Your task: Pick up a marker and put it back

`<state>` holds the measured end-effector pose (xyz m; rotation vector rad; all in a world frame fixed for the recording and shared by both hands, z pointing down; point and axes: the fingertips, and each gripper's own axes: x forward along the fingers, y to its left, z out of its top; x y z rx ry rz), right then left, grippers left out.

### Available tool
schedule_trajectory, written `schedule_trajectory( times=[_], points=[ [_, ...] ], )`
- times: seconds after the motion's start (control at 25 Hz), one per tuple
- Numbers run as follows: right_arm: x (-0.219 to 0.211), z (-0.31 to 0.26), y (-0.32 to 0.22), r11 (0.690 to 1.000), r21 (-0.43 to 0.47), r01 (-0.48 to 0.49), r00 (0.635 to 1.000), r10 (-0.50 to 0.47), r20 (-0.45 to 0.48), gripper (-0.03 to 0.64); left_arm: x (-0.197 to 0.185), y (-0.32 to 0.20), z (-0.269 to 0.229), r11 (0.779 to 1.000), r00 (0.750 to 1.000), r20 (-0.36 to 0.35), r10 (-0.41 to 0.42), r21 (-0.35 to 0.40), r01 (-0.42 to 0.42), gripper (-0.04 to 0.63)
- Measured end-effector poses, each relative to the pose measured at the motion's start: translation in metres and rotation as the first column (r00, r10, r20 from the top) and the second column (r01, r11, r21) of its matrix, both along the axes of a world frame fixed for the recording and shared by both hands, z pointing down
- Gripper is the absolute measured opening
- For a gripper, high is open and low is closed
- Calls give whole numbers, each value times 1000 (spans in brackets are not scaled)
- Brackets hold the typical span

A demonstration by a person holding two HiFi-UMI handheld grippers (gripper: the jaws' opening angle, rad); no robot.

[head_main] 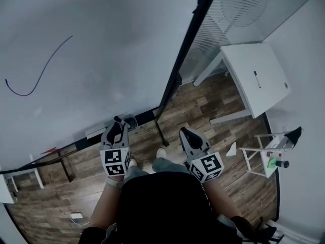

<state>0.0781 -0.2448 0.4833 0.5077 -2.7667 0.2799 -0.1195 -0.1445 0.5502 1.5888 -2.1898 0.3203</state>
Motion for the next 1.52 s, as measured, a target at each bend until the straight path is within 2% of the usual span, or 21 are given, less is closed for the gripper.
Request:
schedule_trajectory(
  times=[0.28, 0.56, 0.68, 1.12, 1.52],
  points=[
    [8, 6, -24, 997, -13, 74, 997, -74, -12, 31, -11, -5, 8, 986, 986, 11, -164, -31, 165, 129],
    [17, 13, -34, 995, -21, 95, 995, -95, -16, 31, -15, -10, 15, 974, 973, -9, -229, -6, 229, 128],
    [19, 13, -35, 995, -22, 94, 995, -95, -15, 31, -15, -10, 18, 971, 971, -6, -238, -15, 238, 96],
    [12, 11, -26, 994, -11, 110, 994, -110, -16, 31, -14, -6, 14, 976, 976, -20, -218, -2, 218, 80],
    [-16, 1, -2, 984, -3, 176, 984, -176, 1, 31, -11, 11, -30, 970, 978, -49, -203, 127, 208, 77]
  ],
)
